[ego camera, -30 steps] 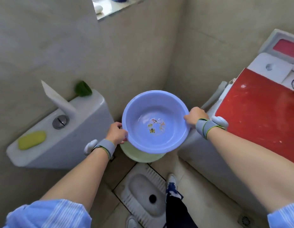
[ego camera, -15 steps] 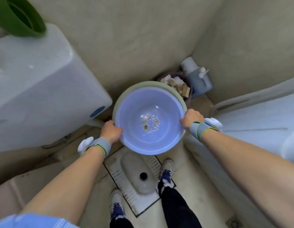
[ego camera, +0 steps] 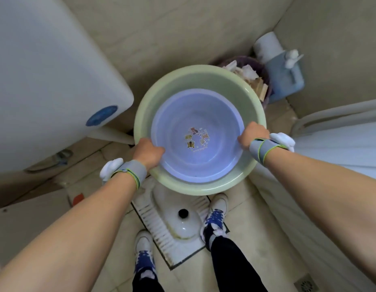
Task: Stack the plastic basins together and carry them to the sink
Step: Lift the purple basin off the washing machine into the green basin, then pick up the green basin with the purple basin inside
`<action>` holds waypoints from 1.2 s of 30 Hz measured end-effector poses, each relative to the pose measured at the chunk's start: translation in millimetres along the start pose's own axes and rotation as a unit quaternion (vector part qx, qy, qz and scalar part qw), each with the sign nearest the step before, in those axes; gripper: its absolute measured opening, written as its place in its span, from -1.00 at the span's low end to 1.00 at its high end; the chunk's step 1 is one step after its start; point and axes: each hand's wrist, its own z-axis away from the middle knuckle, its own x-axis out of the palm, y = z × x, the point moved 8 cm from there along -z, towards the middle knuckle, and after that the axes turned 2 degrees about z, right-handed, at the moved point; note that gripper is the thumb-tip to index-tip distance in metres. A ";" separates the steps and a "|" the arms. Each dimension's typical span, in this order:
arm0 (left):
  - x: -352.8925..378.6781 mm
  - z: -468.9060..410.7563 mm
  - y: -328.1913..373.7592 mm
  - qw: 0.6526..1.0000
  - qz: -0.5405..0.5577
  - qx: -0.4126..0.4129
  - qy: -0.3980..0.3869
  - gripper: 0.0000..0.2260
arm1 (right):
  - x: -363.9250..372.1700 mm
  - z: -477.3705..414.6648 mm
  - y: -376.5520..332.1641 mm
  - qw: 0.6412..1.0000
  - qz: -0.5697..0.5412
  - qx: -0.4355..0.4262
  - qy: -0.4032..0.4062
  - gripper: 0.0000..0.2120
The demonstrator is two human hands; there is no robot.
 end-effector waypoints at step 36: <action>-4.1 99.1 53.1 0.998 0.038 0.057 -0.009 -0.54 | -2.8 79.9 59.0 0.895 -0.437 0.068 -0.056 -0.95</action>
